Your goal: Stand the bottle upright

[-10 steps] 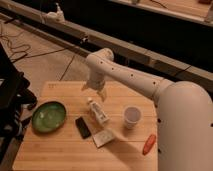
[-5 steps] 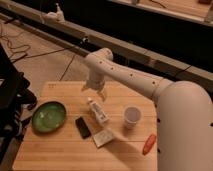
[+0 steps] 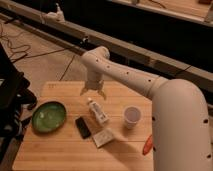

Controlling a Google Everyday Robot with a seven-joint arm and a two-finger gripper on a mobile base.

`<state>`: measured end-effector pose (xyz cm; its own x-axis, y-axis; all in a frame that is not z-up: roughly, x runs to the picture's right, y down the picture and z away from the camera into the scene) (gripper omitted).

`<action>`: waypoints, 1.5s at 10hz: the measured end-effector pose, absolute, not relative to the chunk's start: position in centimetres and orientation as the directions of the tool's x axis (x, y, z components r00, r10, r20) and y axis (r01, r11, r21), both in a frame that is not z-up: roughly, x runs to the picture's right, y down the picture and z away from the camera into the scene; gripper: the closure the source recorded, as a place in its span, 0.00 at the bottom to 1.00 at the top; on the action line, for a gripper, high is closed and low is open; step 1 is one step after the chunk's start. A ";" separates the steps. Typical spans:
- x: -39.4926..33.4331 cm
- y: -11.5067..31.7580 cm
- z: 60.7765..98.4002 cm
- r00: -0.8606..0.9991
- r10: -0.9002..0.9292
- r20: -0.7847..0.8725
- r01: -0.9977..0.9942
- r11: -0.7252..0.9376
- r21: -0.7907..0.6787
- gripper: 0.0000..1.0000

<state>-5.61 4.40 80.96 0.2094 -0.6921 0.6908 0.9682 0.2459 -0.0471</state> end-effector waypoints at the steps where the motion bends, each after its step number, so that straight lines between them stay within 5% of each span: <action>1: -5.7 4.4 81.0 0.208 -0.692 0.691 0.968 0.245 -0.046 0.20; 7: -4.0 4.3 83.4 0.168 -0.724 0.670 0.984 0.160 -0.073 0.20; 15: -8.1 6.3 87.6 0.029 -0.702 0.712 0.990 0.117 0.076 0.20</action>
